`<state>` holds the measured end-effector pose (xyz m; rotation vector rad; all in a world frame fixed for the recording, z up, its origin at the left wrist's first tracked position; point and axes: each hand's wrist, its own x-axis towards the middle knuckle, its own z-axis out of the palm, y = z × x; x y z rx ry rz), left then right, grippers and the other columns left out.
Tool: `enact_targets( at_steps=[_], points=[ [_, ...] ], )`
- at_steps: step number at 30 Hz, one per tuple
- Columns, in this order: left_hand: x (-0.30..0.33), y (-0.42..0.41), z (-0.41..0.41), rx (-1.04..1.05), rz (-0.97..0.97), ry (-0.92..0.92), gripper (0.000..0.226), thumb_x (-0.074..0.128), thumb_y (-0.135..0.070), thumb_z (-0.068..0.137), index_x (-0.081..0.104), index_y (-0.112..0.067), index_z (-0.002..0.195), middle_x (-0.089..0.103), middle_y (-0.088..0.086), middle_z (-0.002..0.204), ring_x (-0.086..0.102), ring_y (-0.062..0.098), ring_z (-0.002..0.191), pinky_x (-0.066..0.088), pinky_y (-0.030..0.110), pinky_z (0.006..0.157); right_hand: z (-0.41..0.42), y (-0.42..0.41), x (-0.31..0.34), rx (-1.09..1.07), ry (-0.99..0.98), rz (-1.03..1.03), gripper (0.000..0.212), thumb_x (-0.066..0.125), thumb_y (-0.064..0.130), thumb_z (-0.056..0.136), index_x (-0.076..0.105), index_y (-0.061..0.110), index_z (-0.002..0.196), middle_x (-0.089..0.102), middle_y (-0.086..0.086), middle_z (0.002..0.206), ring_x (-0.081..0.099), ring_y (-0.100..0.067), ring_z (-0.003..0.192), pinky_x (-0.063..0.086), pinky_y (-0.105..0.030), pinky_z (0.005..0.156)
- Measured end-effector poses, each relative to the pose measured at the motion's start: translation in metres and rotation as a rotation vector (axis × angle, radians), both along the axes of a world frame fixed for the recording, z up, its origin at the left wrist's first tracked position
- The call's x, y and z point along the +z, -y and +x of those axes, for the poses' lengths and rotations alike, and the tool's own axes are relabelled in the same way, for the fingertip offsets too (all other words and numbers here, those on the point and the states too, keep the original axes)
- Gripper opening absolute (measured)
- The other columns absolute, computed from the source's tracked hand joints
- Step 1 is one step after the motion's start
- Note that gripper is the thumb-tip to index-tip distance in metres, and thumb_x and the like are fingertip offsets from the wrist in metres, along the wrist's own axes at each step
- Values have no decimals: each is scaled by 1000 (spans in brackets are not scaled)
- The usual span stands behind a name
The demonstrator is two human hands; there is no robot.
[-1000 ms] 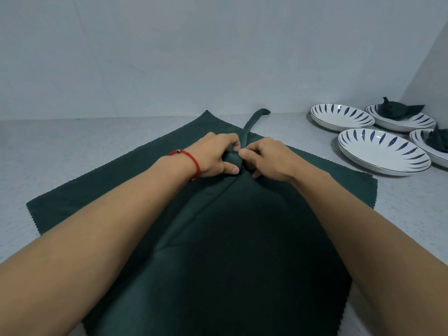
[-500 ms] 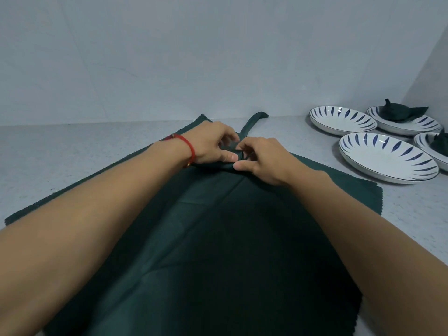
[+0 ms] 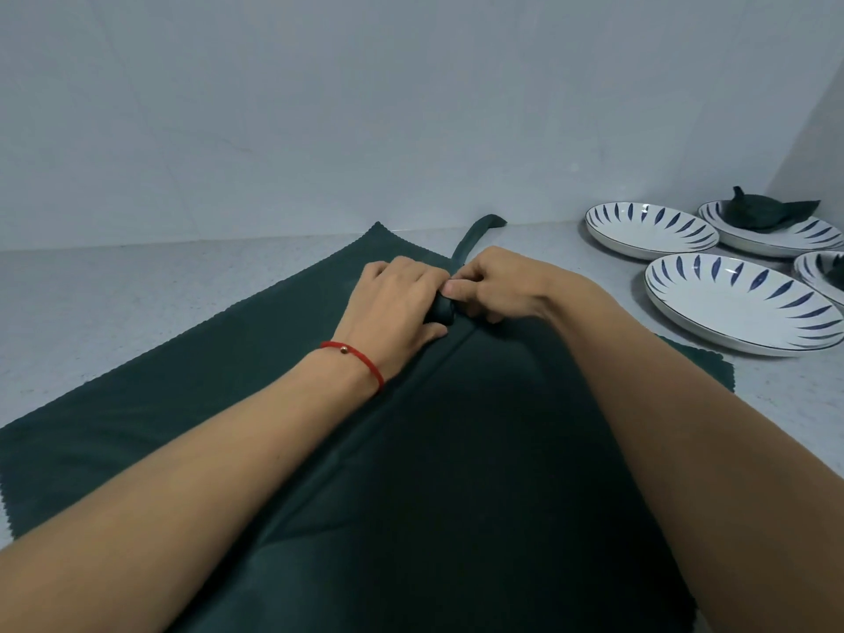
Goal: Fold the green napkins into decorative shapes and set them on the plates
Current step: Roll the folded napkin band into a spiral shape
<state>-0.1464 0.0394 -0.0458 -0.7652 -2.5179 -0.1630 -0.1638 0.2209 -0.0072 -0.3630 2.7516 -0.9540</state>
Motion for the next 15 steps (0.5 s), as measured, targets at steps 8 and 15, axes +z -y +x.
enact_targets(
  at_steps=[8, 15],
  points=[
    [23, -11, -25, 46, 13, 246, 51, 78, -34, 75, 65, -22, 123, 68, 2, 112, 58, 27, 109, 47, 43, 93, -1, -7, -8, -186, -229, -29, 50, 50, 43, 101, 60, 0, 78, 64, -16, 73, 51, -19, 61, 53, -41, 78],
    [40, -13, -34, 44, 80, 396, 45, 81, -35, 65, 72, -22, 107, 69, -4, 84, 66, 21, 89, 49, 27, 73, 33, -22, -19, -263, -339, -143, 17, 59, 25, 98, 73, 16, 99, 72, 2, 86, 60, -7, 75, 46, -19, 71]
  ],
)
